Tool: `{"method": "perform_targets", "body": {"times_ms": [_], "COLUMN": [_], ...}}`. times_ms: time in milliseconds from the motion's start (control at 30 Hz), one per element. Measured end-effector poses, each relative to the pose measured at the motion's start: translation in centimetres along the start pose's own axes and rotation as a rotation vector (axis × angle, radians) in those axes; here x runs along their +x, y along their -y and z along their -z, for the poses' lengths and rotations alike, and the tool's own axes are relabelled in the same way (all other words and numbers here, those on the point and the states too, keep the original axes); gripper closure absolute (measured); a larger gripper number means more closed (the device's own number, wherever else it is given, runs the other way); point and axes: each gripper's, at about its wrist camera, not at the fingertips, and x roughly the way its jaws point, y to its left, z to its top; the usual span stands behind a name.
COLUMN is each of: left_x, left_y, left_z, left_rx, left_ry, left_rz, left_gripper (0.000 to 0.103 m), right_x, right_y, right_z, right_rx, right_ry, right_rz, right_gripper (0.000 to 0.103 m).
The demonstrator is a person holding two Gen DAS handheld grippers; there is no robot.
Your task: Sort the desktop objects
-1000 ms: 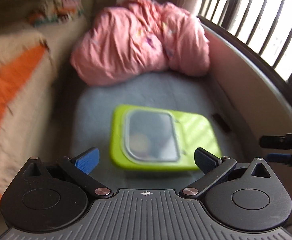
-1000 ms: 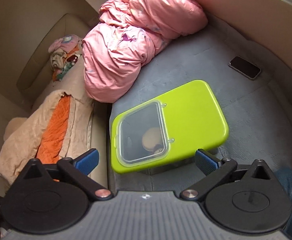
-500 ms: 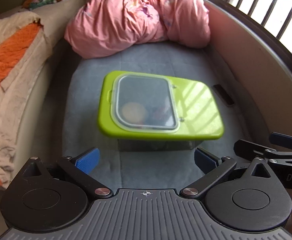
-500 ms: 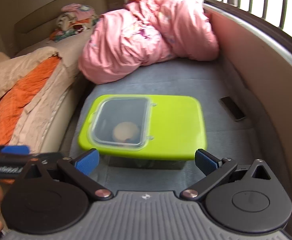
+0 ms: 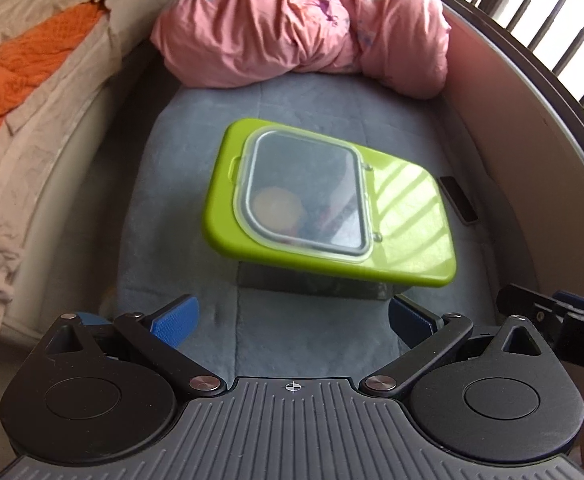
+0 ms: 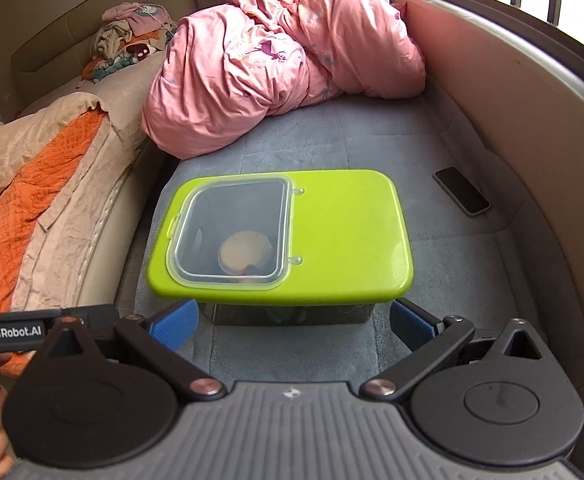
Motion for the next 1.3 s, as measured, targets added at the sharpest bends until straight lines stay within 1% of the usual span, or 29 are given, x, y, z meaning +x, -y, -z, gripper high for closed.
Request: {"method": "perform_targets", "body": {"times_ms": [200, 300, 467, 733, 967, 1300], "left_x": [-0.5, -0.6, -0.4, -1.0, -2.3, -1.7], "left_y": [1.4, 1.6, 1.4, 0.8, 1.5, 2.3], "left_z": [0.3, 0.4, 0.4, -0.1, -0.6, -0.6], "left_rx": [0.094, 0.094, 0.086, 0.060, 0.087, 0.118], "left_ry": [0.019, 0.021, 0.026, 0.034, 0.082, 0.077], "left_rz": [-0.021, -0.026, -0.104, -0.111, -0.106, -0.103], "left_gripper": [0.000, 0.000, 0.000, 0.000, 0.000, 0.000], "right_x": [0.2, 0.4, 0.4, 1.9, 3.2, 3.6], "right_y": [0.6, 0.8, 0.8, 0.4, 0.5, 0.3], "right_z": [0.0, 0.0, -0.1, -0.3, -0.3, -0.2], "right_rx": [0.021, 0.030, 0.030, 0.021, 0.041, 0.039], "right_ry": [-0.009, -0.015, -0.013, -0.044, -0.085, -0.100], "right_rz": [-0.002, -0.001, 0.012, 0.020, 0.010, -0.003], "right_gripper": [0.000, 0.000, 0.000, 0.000, 0.000, 0.000]}}
